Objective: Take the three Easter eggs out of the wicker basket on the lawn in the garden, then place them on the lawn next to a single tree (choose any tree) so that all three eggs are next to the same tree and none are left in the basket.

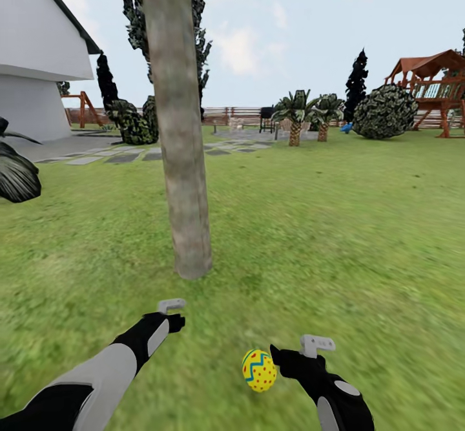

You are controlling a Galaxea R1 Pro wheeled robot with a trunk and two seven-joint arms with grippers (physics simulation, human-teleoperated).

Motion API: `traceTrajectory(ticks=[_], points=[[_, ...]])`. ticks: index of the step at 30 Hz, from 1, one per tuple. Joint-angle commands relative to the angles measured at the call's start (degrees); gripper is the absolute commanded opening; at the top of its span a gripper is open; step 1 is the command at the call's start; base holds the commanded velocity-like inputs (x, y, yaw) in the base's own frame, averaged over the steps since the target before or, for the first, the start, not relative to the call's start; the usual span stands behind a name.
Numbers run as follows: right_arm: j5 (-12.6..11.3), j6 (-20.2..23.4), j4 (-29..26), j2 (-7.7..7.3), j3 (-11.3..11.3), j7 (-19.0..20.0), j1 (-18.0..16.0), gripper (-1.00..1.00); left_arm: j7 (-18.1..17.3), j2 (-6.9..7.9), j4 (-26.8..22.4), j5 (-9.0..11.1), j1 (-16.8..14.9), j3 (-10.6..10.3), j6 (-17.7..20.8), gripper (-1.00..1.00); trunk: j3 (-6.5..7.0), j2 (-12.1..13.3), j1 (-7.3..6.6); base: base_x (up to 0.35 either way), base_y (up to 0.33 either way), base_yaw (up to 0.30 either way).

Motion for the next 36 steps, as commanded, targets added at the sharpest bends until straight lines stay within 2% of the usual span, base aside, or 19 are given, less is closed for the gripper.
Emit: traceTrajectory(ticks=[1, 13, 30, 36], points=[[-0.6, 0.2, -0.1, -0.01, 0.1, -0.5, 0.0, 1.0, 0.3, -0.01, -0.1, 0.6, 0.0, 0.0, 0.3, 1.0, 0.13, 0.0, -0.04, 0.0, 0.0, 0.208], [-0.6, 0.3, 0.0, 0.04, 0.1, -0.5, 0.0, 1.0, 0.3, 0.02, 0.0, 0.6, 0.0, 0.1, 0.3, 1.0, 2.23, 0.2, -0.35, 0.0, 0.0, 0.236], [-0.4, 0.3, 0.0, 0.07, 0.2, -0.5, 0.0, 1.0, 0.5, 0.02, 0.0, 0.5, 0.0, 0.0, 0.3, 1.0, 4.42, 7.0, -4.08, 0.0, 0.0, 0.243], [-0.2, 0.3, 0.0, 0.03, 1.5, -0.5, 0.0, 1.0, 0.5, 0.02, 0.0, 0.5, 0.0, 0.0, 0.3, 1.0, 5.2, 9.4, -5.4, 0.0, 0.0, 0.242]])
